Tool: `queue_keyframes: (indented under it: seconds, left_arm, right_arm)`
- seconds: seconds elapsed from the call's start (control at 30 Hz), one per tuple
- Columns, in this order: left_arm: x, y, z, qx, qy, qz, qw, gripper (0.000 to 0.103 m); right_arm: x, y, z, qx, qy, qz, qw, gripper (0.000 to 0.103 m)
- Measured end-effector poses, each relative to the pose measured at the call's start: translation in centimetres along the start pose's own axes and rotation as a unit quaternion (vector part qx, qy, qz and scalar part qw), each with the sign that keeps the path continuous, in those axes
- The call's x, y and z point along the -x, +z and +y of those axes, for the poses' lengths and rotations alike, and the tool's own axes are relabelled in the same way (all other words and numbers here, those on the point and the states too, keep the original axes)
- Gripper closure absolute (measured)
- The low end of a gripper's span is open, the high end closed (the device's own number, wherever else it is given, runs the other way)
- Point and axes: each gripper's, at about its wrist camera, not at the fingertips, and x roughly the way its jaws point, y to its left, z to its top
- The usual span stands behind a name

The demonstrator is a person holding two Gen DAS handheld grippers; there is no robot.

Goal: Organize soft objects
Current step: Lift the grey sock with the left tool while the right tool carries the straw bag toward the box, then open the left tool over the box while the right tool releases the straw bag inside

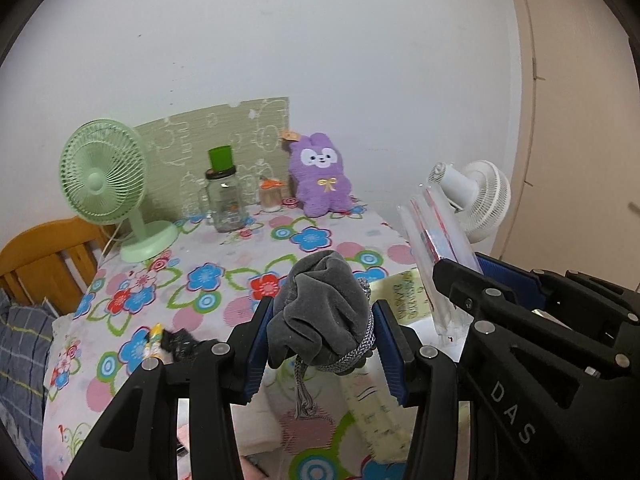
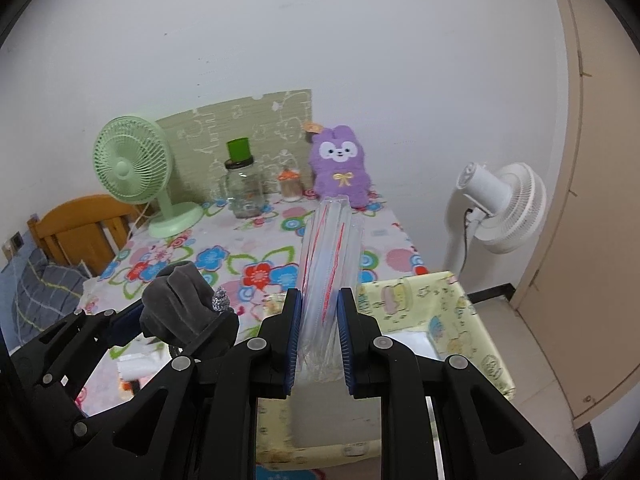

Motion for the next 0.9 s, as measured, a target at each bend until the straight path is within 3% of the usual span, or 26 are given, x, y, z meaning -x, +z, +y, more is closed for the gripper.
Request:
queue_keyframes:
  seconds: [0.9]
  left_arm:
    - [-4.8,0.4,-6.3,-0.049,-0.061,0.038,0.9962,0.053]
  right_arm:
    - [-2.3,-0.9,-6.7,-0.035,-0.041,0.03,0.998,0.082]
